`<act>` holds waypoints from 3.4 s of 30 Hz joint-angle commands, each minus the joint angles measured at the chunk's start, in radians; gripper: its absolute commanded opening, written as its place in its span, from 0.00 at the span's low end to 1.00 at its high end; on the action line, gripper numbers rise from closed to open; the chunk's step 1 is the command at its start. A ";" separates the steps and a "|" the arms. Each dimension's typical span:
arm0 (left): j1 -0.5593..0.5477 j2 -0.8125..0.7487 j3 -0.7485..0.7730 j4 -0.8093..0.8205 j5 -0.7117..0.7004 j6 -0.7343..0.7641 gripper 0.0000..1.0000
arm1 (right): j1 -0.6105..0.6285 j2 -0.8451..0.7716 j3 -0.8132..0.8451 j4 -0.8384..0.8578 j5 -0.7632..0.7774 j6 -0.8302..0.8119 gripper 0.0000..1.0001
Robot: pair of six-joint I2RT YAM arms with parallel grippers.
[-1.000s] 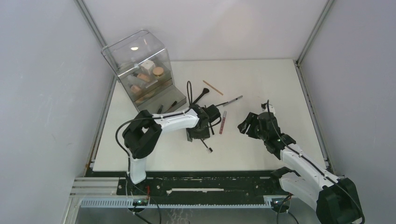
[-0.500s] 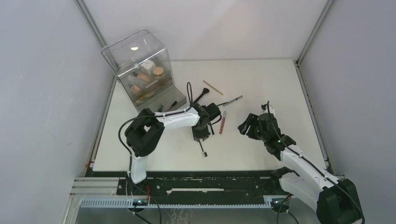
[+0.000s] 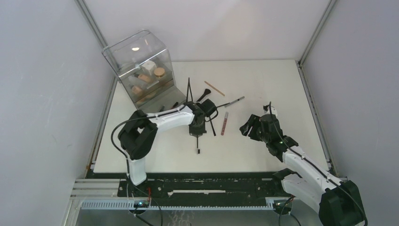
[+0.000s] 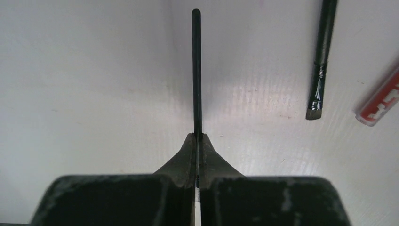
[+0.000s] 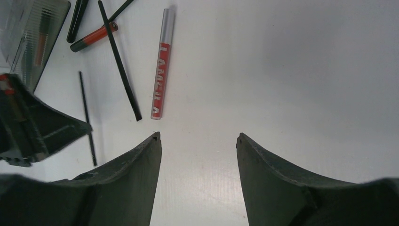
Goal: Organize the makeup
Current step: Pick up the makeup brush from the center of the board, then place the makeup brush in the drawer, then pick up the makeup brush from the center of the board, then place the makeup brush in the drawer.
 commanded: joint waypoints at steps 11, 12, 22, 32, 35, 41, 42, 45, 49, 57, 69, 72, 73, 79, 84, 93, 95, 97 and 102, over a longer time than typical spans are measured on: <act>0.123 -0.189 0.174 -0.023 -0.657 0.765 0.00 | -0.006 0.026 0.006 0.067 -0.018 0.012 0.67; 0.136 -0.185 0.177 -0.002 -0.684 0.796 0.00 | -0.005 0.025 0.005 0.065 -0.019 0.010 0.67; 0.278 -0.070 0.148 0.284 -0.852 1.075 0.06 | -0.013 -0.009 0.006 0.022 -0.004 0.005 0.67; 0.253 -0.083 0.283 0.119 -0.737 0.898 0.55 | -0.016 -0.065 0.003 -0.038 0.032 0.005 0.67; 0.230 -0.163 0.272 0.054 -0.508 0.783 0.54 | -0.016 -0.060 0.003 -0.025 0.035 0.005 0.67; 0.158 -0.259 0.162 0.144 -0.101 0.505 0.62 | -0.018 -0.046 0.018 -0.012 0.053 -0.015 0.67; 0.140 -0.257 0.149 0.165 -0.078 0.466 0.62 | -0.018 -0.046 0.022 -0.014 0.054 -0.019 0.67; 0.086 -0.210 0.155 0.179 -0.075 0.363 0.62 | -0.021 -0.050 0.031 -0.025 0.053 -0.027 0.67; 0.022 -0.136 0.200 0.163 -0.114 0.225 0.62 | -0.021 -0.067 0.031 -0.055 0.065 -0.028 0.67; -0.017 0.004 0.206 0.204 -0.085 0.062 0.72 | -0.023 -0.086 0.028 -0.076 0.073 -0.034 0.67; -0.011 0.168 0.281 0.183 -0.163 0.035 0.53 | -0.028 -0.087 0.013 -0.067 0.055 -0.026 0.67; -0.006 0.219 0.327 0.159 -0.169 0.044 0.49 | -0.028 -0.092 0.014 -0.070 0.056 -0.029 0.67; -0.004 0.232 0.335 0.156 -0.169 0.043 0.48 | -0.029 -0.093 0.013 -0.072 0.057 -0.029 0.67; -0.002 0.261 0.340 0.155 -0.150 0.037 0.31 | -0.030 -0.093 0.014 -0.070 0.055 -0.025 0.67; -0.001 0.196 0.296 0.138 -0.213 0.043 0.20 | -0.030 -0.078 0.014 -0.060 0.046 -0.025 0.67; 0.001 -0.065 0.218 0.193 -0.376 0.310 0.00 | -0.031 -0.053 0.013 -0.032 0.027 -0.022 0.67; 0.009 -0.132 0.180 0.277 -0.387 0.481 0.00 | -0.031 -0.056 0.013 -0.036 0.032 -0.021 0.67; 0.018 -0.198 0.134 0.333 -0.332 0.702 0.00 | -0.030 -0.058 0.013 -0.039 0.035 -0.022 0.67; 0.041 -0.233 0.057 0.373 -0.569 1.133 0.04 | -0.031 -0.051 0.014 -0.029 0.028 -0.023 0.67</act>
